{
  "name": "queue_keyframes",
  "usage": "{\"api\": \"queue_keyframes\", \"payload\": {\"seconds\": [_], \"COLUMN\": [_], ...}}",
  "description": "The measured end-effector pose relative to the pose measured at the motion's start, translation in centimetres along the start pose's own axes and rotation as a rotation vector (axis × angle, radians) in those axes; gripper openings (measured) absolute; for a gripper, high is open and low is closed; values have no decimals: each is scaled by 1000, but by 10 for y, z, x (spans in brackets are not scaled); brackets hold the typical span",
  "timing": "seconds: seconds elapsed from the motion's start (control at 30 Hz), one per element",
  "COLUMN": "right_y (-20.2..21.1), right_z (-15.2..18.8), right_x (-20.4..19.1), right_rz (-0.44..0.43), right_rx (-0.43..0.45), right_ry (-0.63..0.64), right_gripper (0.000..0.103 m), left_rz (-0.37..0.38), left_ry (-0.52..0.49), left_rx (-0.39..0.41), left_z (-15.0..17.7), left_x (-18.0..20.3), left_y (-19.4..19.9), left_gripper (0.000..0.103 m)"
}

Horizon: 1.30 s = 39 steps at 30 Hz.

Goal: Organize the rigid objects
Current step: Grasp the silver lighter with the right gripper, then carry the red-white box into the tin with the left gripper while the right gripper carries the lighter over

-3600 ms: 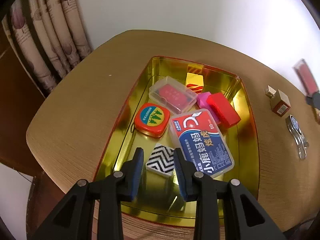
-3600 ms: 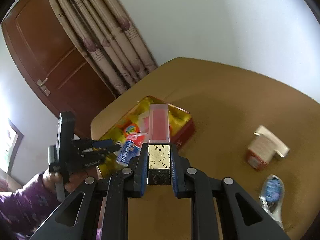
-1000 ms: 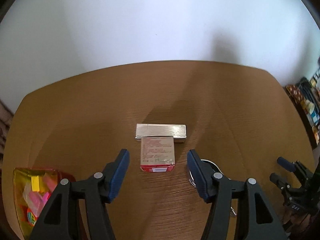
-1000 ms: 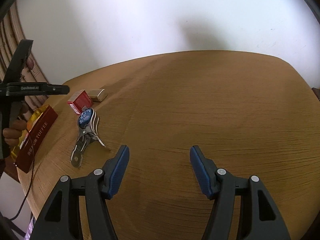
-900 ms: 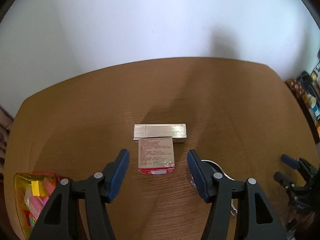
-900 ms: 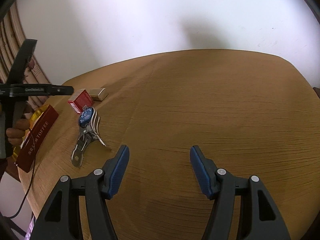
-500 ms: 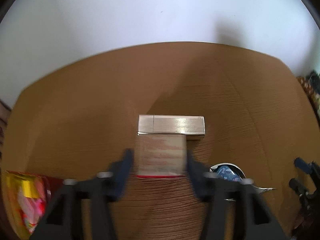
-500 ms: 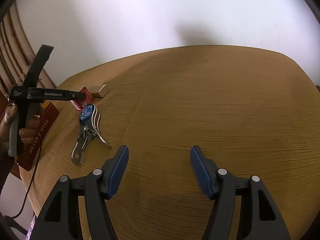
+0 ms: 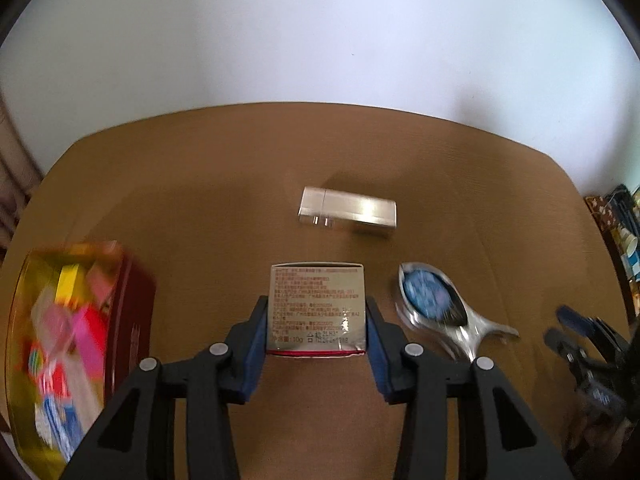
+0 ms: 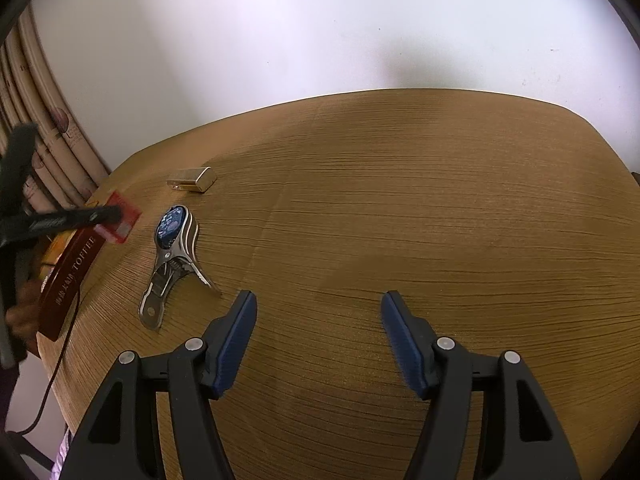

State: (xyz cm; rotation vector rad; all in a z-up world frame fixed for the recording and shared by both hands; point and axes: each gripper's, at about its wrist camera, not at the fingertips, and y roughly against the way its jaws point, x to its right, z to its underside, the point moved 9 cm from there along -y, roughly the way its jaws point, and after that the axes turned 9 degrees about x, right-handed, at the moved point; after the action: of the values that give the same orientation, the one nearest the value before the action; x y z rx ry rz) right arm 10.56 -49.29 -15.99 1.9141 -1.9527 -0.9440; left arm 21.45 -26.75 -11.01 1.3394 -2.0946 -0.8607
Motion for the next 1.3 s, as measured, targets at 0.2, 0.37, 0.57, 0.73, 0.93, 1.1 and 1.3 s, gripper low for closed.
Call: {"api": "queue_keyframes", "payload": {"seconds": [0.2,0.37,0.57,0.73,0.93,1.1,1.3], "right_y": [-2,-26,-85,-121,-147,-164,-177], "right_z": [-30,-81,-101,-98,-83,-74,-57], "right_x": [-22,-88,-160,-181,-185,-188,-185], "right_rz": [-200,-365,-441,-442,-427,-401,-325], "right_rx": [-11,-70,-189,-253,-317,-355,-412], "right_ry": [22,315,595,657,719,758,790], "right_gripper": [63,64,62,62,59,50,26], "left_rz": [-15,-17,-12,8,13,13,10], "left_ry": [45,46,29,45,58,57,49], "left_rx": [-6,-8,7,-2,0,-1,-2], "left_z": [39,57,64,64,63,63,65], "left_x": [-8,-5,-7,-8,-11,-11,-10], "left_y": [31,50,68,72,69,68,67], "left_gripper": [44,45,45,45,45,45,45]}}
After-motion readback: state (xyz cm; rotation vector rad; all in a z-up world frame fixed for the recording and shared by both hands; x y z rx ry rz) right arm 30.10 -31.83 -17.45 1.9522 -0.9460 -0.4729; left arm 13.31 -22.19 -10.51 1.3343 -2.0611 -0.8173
